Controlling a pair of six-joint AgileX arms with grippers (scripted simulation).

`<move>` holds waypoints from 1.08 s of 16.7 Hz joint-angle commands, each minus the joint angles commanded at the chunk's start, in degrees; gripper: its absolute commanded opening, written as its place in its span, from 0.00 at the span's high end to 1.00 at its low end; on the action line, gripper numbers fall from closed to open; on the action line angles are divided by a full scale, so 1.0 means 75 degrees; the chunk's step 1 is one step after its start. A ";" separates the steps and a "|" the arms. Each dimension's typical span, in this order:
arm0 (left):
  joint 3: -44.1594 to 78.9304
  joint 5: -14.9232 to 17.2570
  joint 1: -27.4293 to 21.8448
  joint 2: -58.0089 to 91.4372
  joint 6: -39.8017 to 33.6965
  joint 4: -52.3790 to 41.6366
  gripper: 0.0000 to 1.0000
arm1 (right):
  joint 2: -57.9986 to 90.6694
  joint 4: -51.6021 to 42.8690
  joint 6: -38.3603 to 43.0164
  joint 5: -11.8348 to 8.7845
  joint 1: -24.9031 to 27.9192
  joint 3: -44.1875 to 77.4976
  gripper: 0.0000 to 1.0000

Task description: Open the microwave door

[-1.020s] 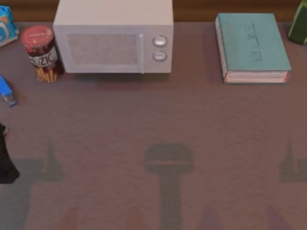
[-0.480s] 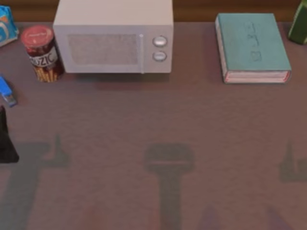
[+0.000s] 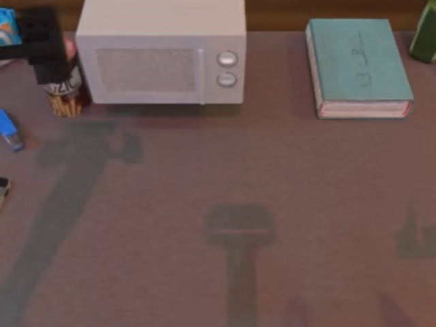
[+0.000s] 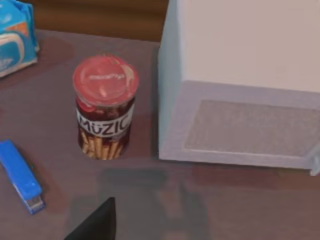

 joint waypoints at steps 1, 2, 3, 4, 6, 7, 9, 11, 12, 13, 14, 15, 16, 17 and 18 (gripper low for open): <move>0.0827 -0.0096 -0.0205 0.0766 -0.0197 -0.0374 0.00 | 0.0000 0.0000 0.0000 0.0000 0.0000 0.0000 0.00; 0.1638 -0.0191 -0.0406 0.1515 -0.0391 -0.0743 0.00 | 0.0000 0.0000 0.0000 0.0000 0.0000 0.0000 0.00; 0.2425 -0.0284 -0.0603 0.2239 -0.0580 -0.1105 0.00 | 0.0000 0.0000 0.0000 0.0000 0.0000 0.0000 0.00; 0.3178 -0.0375 -0.0795 0.2936 -0.0763 -0.1461 0.00 | 0.0000 0.0000 0.0000 0.0000 0.0000 0.0000 0.00; 0.4563 -0.0552 -0.1160 0.4249 -0.1107 -0.2153 0.00 | 0.0000 0.0000 0.0000 0.0000 0.0000 0.0000 0.00; 0.5187 -0.0635 -0.1332 0.4864 -0.1266 -0.2485 0.00 | 0.0000 0.0000 0.0000 0.0000 0.0000 0.0000 0.00; 0.6306 -0.0791 -0.1647 0.6005 -0.1552 -0.3108 0.00 | 0.0000 0.0000 0.0000 0.0000 0.0000 0.0000 0.00; 0.7257 -0.0924 -0.1912 0.6993 -0.1786 -0.3652 0.00 | 0.0000 0.0000 0.0000 0.0000 0.0000 0.0000 0.00; 0.7662 -0.0980 -0.2024 0.7422 -0.1884 -0.3887 0.00 | 0.0000 0.0000 0.0000 0.0000 0.0000 0.0000 0.00; 0.8010 -0.1029 -0.2120 0.7798 -0.1967 -0.4091 0.00 | 0.0000 0.0000 0.0000 0.0000 0.0000 0.0000 0.00; 0.8294 -0.1069 -0.2199 0.8108 -0.2035 -0.4261 0.00 | 0.0000 0.0000 0.0000 0.0000 0.0000 0.0000 0.00; 0.8510 -0.1099 -0.2261 0.8343 -0.2088 -0.4393 0.00 | 0.0000 0.0000 0.0000 0.0000 0.0000 0.0000 0.00; 0.8655 -0.1121 -0.2303 0.8502 -0.2124 -0.4486 0.00 | 0.0000 0.0000 0.0000 0.0000 0.0000 0.0000 0.00; 0.8731 -0.1132 -0.2325 0.8584 -0.2143 -0.4534 0.00 | 0.0000 0.0000 0.0000 0.0000 0.0000 0.0000 0.00; 0.8731 -0.1132 -0.2325 0.8584 -0.2143 -0.4534 0.00 | 0.0000 0.0000 0.0000 0.0000 0.0000 0.0000 0.00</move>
